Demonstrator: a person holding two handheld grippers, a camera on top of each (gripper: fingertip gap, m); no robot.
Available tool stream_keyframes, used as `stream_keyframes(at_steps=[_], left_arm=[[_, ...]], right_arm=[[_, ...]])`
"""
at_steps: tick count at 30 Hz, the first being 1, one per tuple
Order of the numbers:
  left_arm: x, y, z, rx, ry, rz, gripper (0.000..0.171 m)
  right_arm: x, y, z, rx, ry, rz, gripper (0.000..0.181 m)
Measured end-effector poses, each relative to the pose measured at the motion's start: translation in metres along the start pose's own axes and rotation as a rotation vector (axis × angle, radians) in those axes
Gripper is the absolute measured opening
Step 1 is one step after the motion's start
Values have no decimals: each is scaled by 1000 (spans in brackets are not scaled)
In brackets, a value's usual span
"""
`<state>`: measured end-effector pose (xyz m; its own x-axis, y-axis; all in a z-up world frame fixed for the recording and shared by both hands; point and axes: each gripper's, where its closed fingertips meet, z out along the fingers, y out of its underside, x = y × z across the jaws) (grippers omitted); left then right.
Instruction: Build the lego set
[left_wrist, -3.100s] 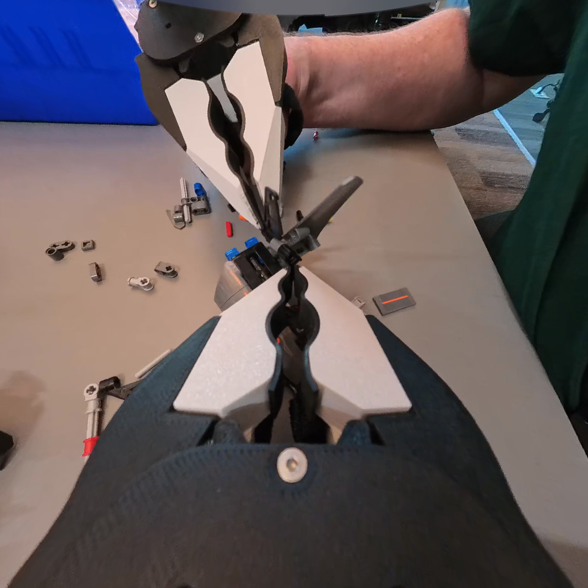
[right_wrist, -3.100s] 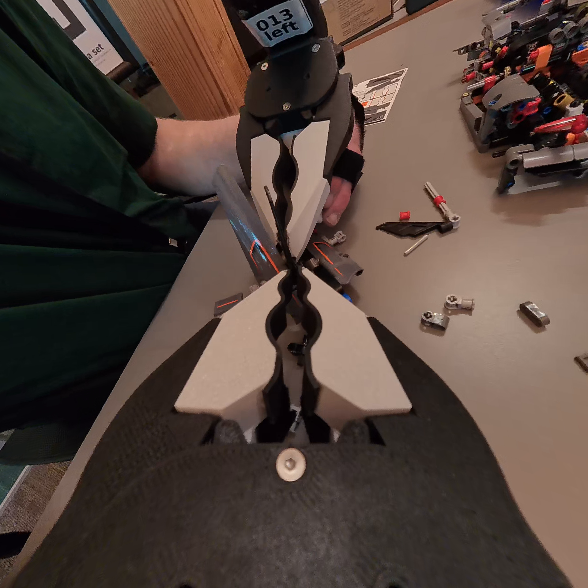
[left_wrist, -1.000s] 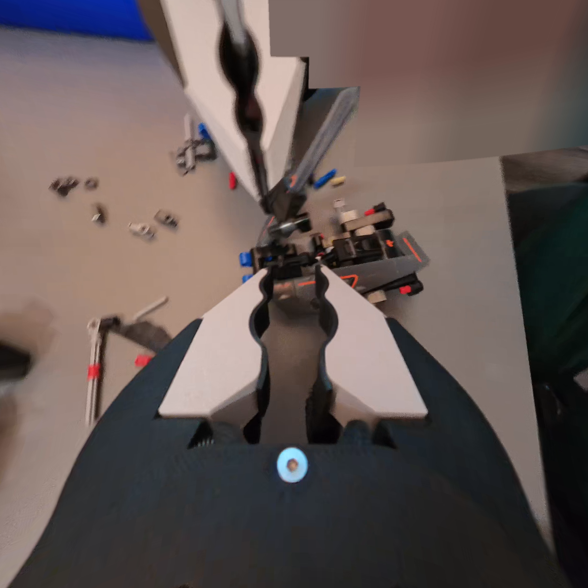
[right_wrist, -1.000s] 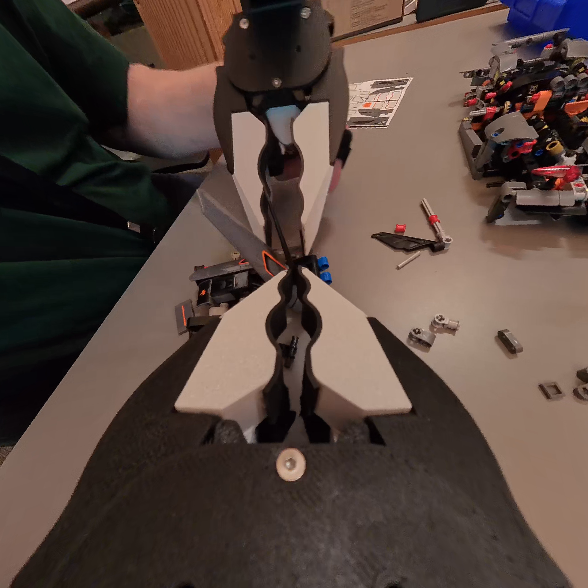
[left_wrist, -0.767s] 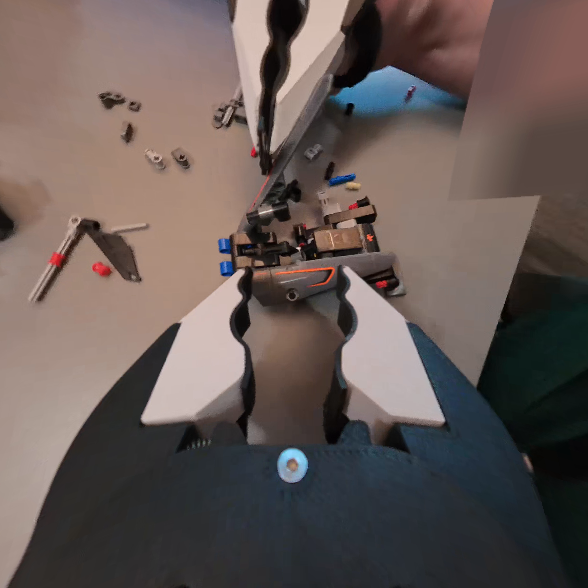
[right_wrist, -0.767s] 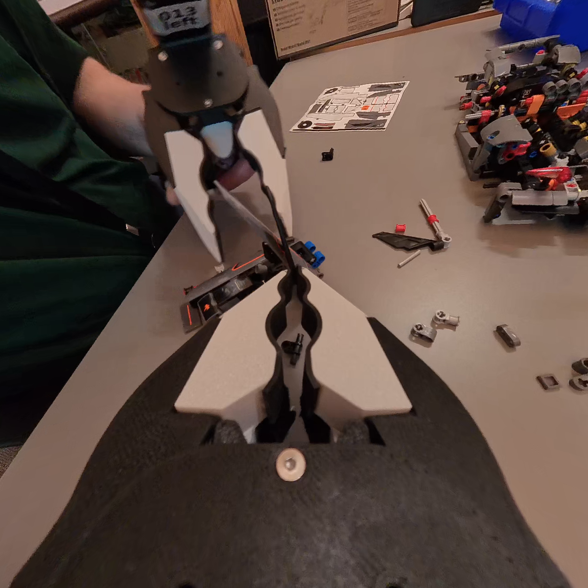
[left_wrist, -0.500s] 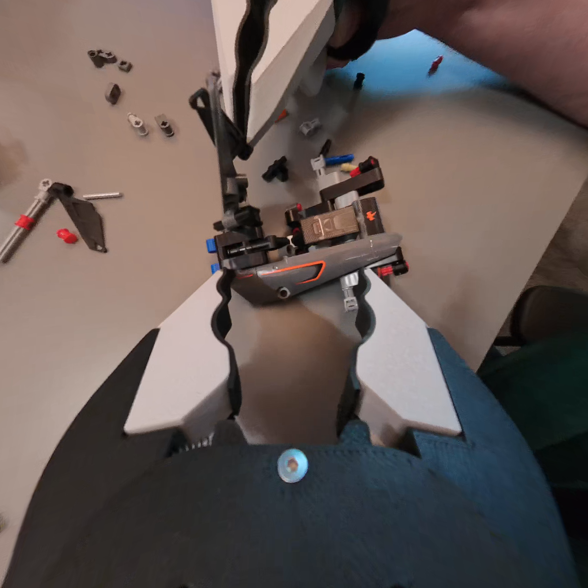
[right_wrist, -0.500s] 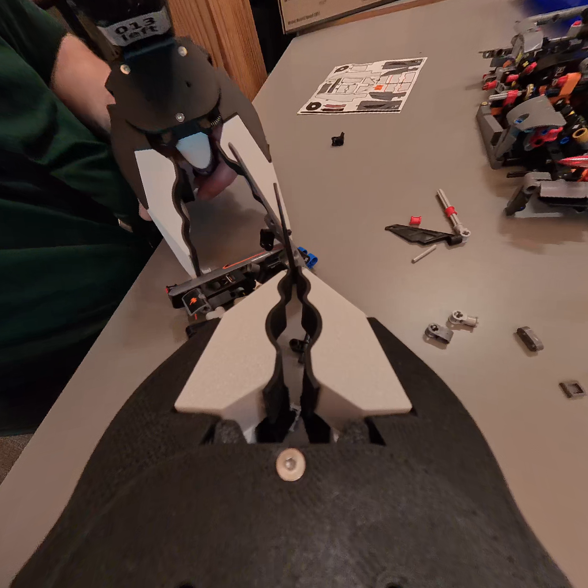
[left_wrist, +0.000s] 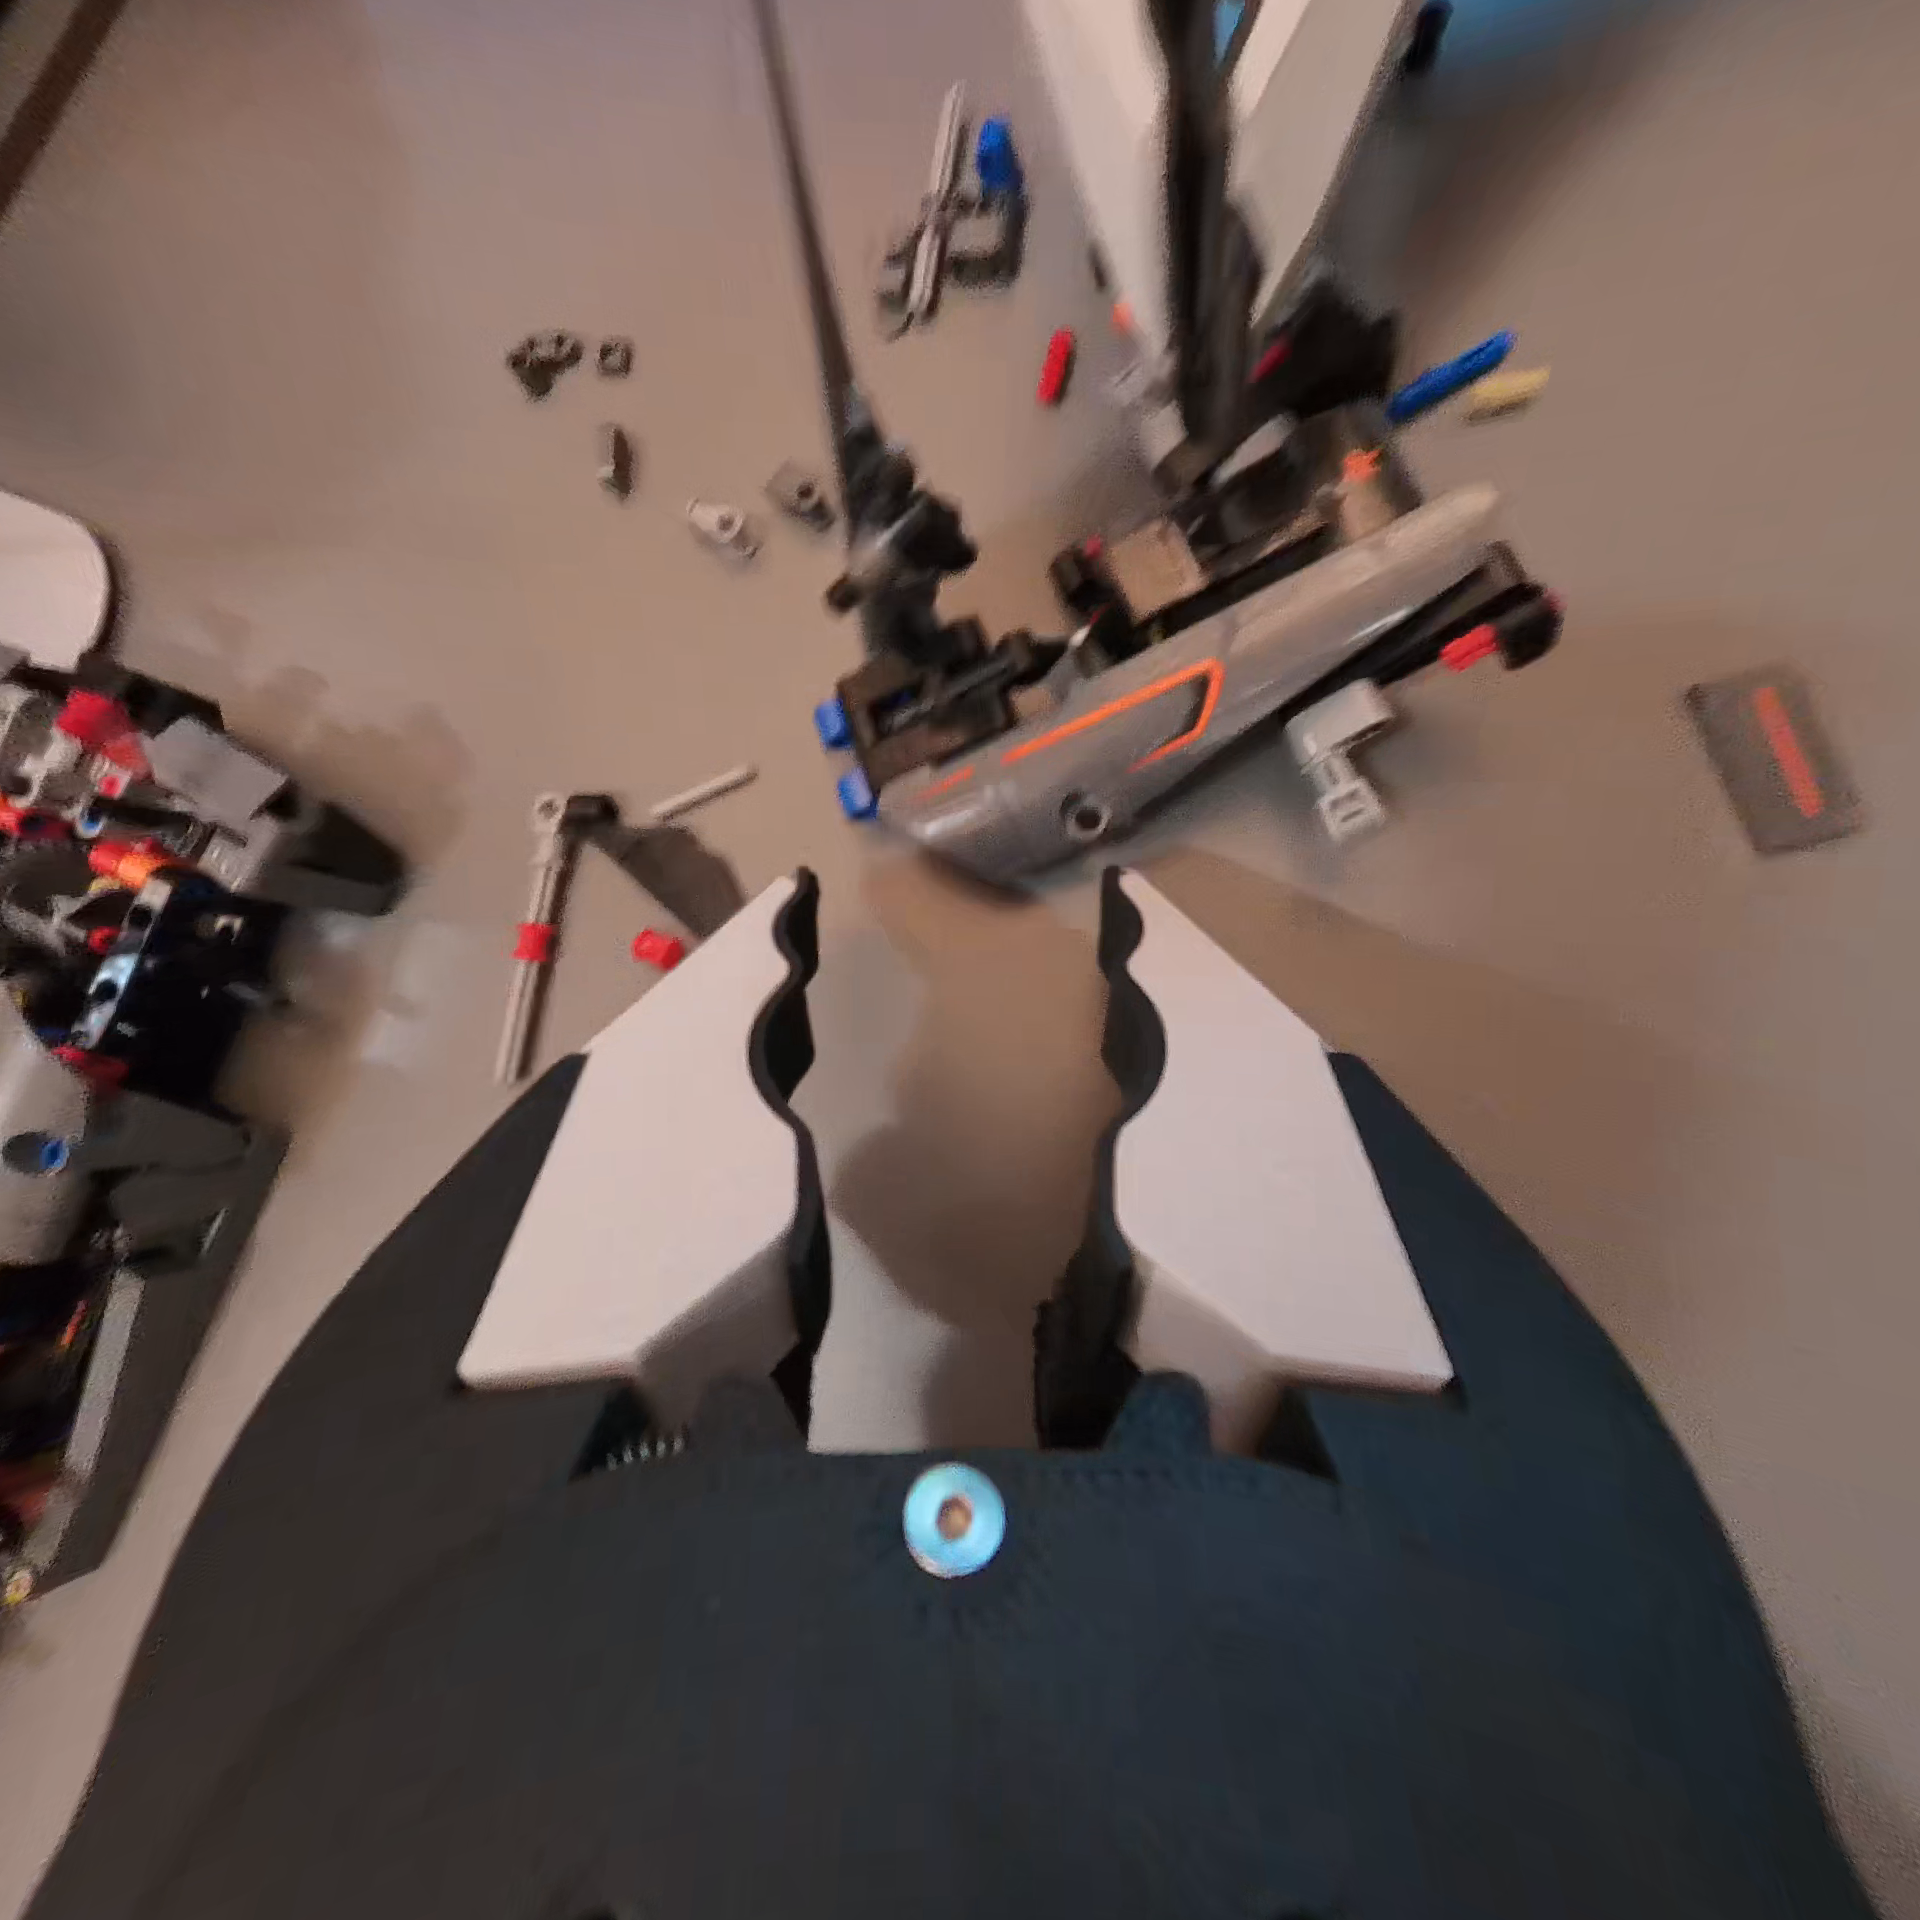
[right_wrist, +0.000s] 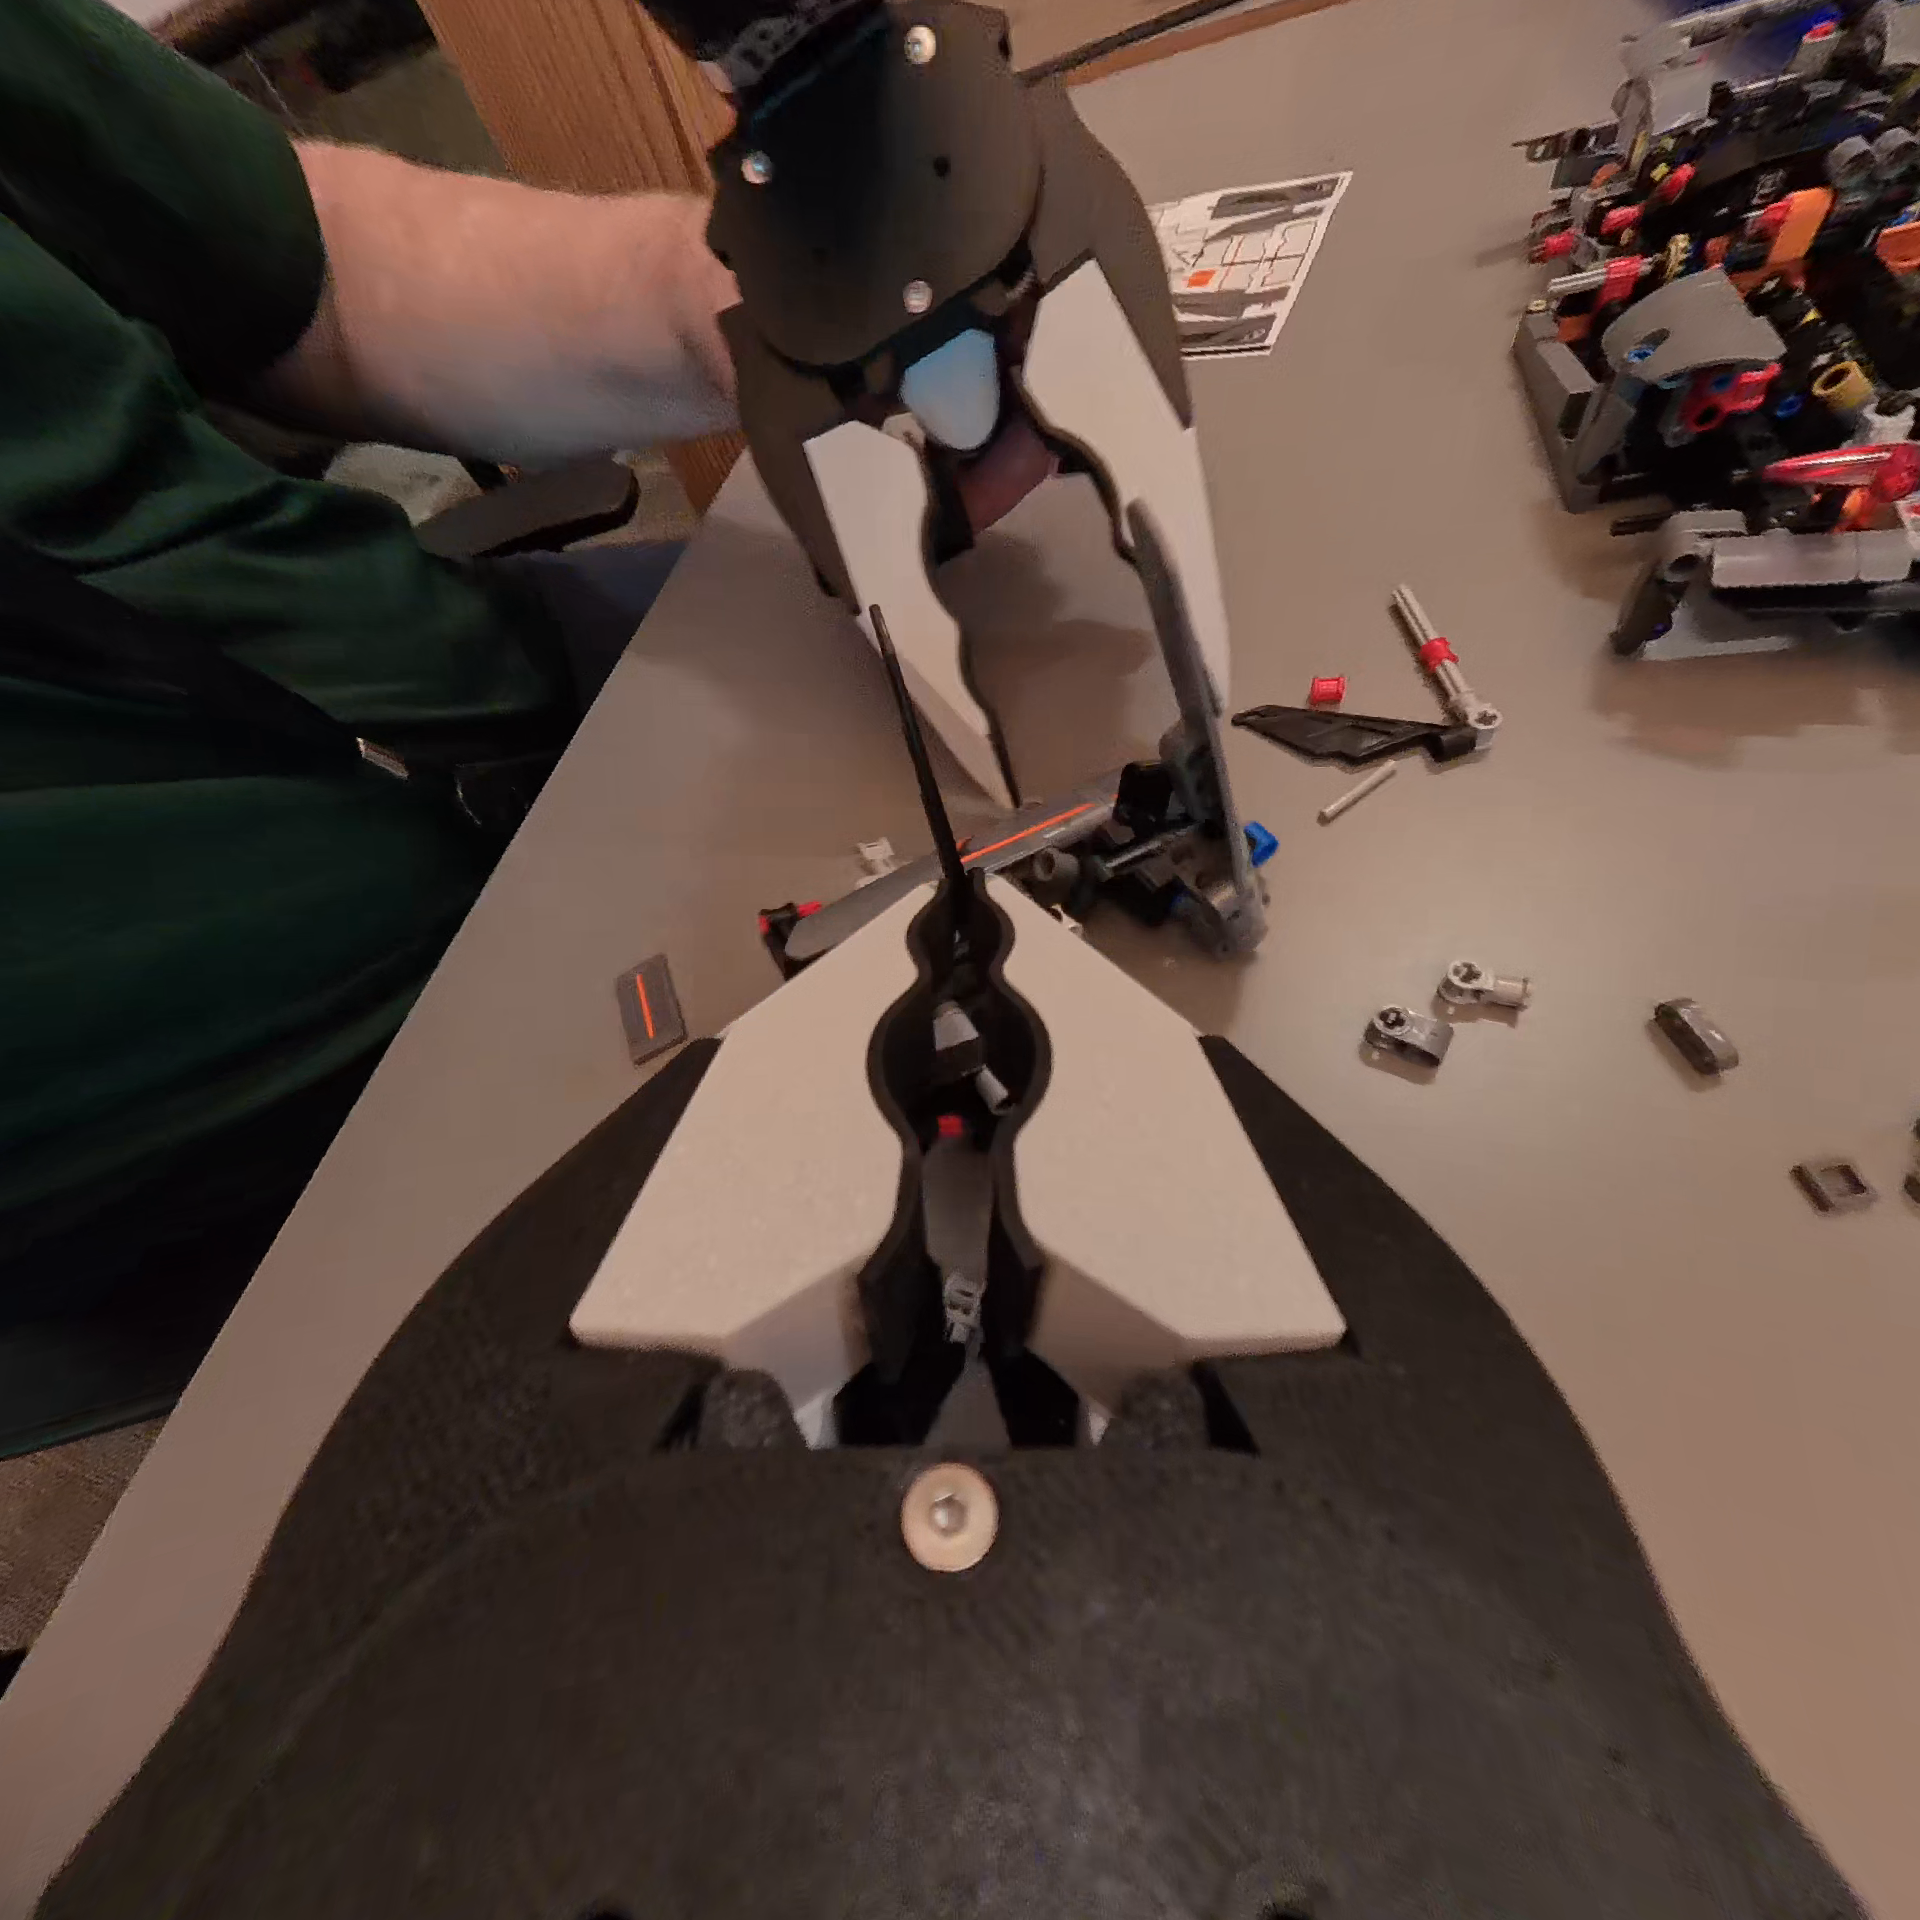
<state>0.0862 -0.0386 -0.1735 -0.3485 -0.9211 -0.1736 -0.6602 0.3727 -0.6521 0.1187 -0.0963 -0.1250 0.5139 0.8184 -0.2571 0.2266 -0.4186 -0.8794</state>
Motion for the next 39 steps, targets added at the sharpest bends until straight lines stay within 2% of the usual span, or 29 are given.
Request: stream_keyframes(at_steps=[3, 5, 7, 9, 12, 15, 17, 20, 24, 29, 30, 31, 32, 36, 39], left_arm=[[-17, 4, -11, -10, -22, -22, 55], [-9, -20, -29, 116, -3, -56, 49], [11, -49, -44, 241, 47, -77, 51], [20, -69, -47, 290, 42, -75, 46], [29, -86, -43, 326, 74, -88, 24], [35, -84, -34, 327, 115, -120, 0], [35, -85, -35, 347, 132, -151, 0], [35, -90, -41, 395, 167, -176, 0], [35, -95, -46, 423, 186, -179, 0], [33, -98, -50, 469, 195, -207, 0], [27, -97, -49, 467, 150, -233, 8], [17, -92, -48, 440, 81, -265, 27], [15, -84, -48, 397, 38, -273, 39], [26, -64, -45, 309, -80, -308, 54], [59, -72, -26, 274, -87, -156, 44]], right_arm=[[2, -3, -3, 24, -1, 19, 0], [1, -8, -3, 38, 3, 16, 0], [-3, -10, -1, 28, 8, -12, 0], [-7, -11, 2, 9, 4, -35, 0], [-12, -14, 7, 3, 3, -57, 0], [-11, -16, 8, 3, 21, -67, 0], [-12, -18, 6, 29, 14, -59, 0], [-12, -21, 4, 36, 19, -65, 13], [-16, -22, 5, 37, 8, -85, 5], [-18, -26, 0, 73, -17, -70, 5], [-15, -26, -2, 76, 0, -68, 5], [-13, -25, -5, 74, 5, -63, 4], [-11, -25, -8, 75, 13, -61, 5], [-6, -30, -23, 117, 32, -60, 4], [0, -33, -34, 144, 62, -52, 4]])
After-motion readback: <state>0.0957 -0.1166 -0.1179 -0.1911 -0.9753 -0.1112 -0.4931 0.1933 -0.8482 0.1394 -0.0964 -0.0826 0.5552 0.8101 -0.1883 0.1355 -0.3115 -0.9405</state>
